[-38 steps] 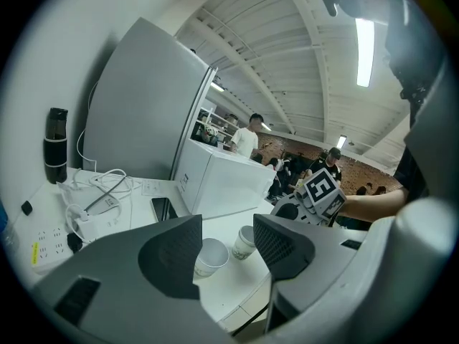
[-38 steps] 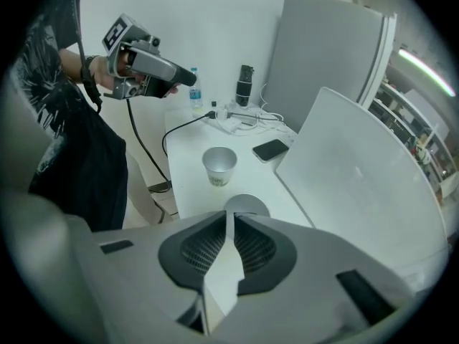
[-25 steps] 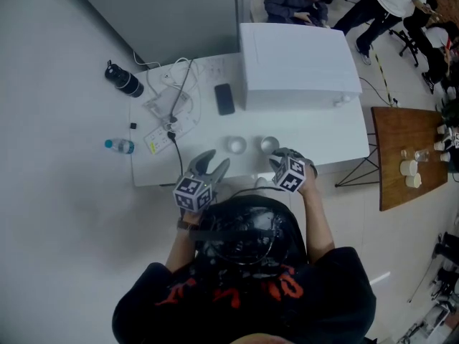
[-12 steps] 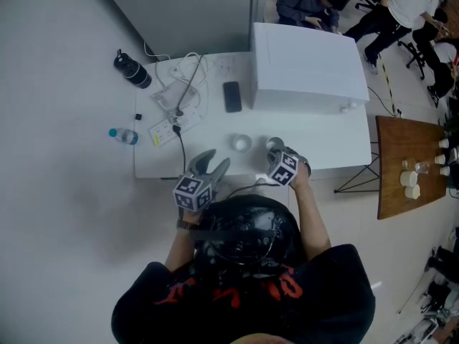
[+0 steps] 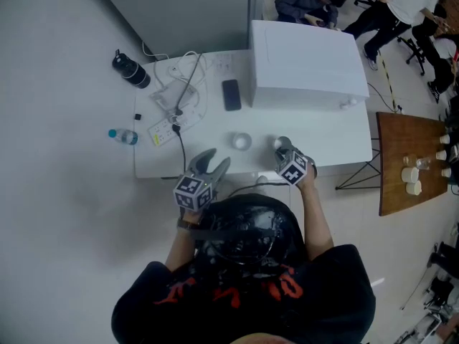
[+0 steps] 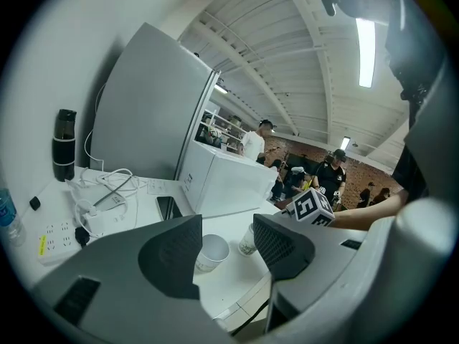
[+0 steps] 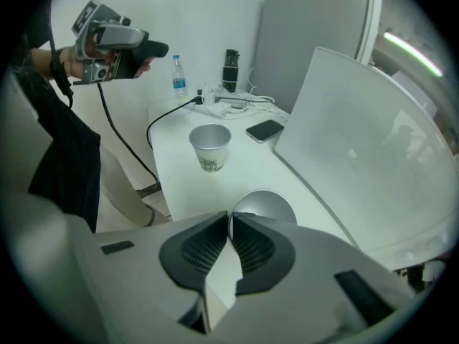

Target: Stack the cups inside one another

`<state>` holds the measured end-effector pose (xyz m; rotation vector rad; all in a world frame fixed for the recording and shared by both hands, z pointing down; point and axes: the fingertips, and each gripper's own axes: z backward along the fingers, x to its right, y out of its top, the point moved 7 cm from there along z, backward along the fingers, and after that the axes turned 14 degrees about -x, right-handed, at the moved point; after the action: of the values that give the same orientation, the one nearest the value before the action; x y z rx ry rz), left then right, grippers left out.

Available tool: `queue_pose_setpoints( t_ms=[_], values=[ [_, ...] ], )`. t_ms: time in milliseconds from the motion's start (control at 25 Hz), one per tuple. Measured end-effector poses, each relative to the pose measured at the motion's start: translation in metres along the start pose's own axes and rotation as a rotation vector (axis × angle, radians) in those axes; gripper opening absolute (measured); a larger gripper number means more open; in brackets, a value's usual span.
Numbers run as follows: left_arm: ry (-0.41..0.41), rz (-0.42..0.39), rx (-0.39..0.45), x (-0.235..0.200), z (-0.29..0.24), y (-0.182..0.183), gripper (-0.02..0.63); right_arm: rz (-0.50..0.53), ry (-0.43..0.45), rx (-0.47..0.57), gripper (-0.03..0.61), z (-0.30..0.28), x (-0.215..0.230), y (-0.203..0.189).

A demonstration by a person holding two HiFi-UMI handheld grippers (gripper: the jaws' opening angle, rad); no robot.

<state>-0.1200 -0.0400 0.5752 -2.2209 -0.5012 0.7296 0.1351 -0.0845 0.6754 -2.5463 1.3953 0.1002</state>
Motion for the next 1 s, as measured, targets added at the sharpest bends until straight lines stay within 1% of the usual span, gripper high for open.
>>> queue_pose_setpoints(
  t_ms=[80, 160, 240, 360, 440, 520, 600, 680, 760, 880, 1000],
  values=[
    [-0.006, -0.005, -0.003, 0.000, -0.002, 0.001, 0.229, -0.059, 0.010, 0.015, 0.029, -0.009, 0.005, -0.018],
    [-0.015, -0.011, -0.008, 0.001, -0.004, 0.002, 0.229, -0.141, 0.011, 0.052, 0.029, -0.015, 0.012, -0.039],
    [-0.025, -0.017, -0.013, 0.002, -0.007, 0.004, 0.229, -0.188, -0.027, 0.098, 0.028, -0.003, 0.022, -0.052],
    [-0.041, -0.024, -0.016, 0.004, -0.013, 0.008, 0.229, -0.190, -0.093, 0.168, 0.028, 0.034, 0.036, -0.061],
    [-0.052, -0.030, -0.012, 0.005, -0.016, 0.013, 0.229, -0.196, -0.095, 0.249, 0.028, 0.061, 0.043, -0.059],
    [-0.063, -0.040, -0.006, 0.007, -0.018, 0.018, 0.229, -0.186, -0.085, 0.333, 0.028, 0.092, 0.046, -0.048],
    [-0.073, -0.050, -0.005, 0.010, -0.021, 0.021, 0.229, -0.151, -0.063, 0.406, 0.028, 0.120, 0.043, -0.031],
    [-0.076, -0.058, 0.000, 0.012, -0.022, 0.024, 0.229, -0.093, -0.018, 0.462, 0.028, 0.141, 0.037, -0.008],
    [-0.071, -0.060, 0.006, 0.011, -0.021, 0.026, 0.229, -0.004, 0.023, 0.473, 0.028, 0.151, 0.025, 0.018],
    [-0.059, -0.051, 0.013, 0.009, -0.018, 0.024, 0.229, 0.156, 0.046, 0.412, 0.028, 0.146, 0.002, 0.054],
    [-0.040, -0.037, 0.021, 0.004, -0.012, 0.019, 0.229, 0.303, 0.029, 0.306, 0.028, 0.126, -0.017, 0.086]
  ],
)
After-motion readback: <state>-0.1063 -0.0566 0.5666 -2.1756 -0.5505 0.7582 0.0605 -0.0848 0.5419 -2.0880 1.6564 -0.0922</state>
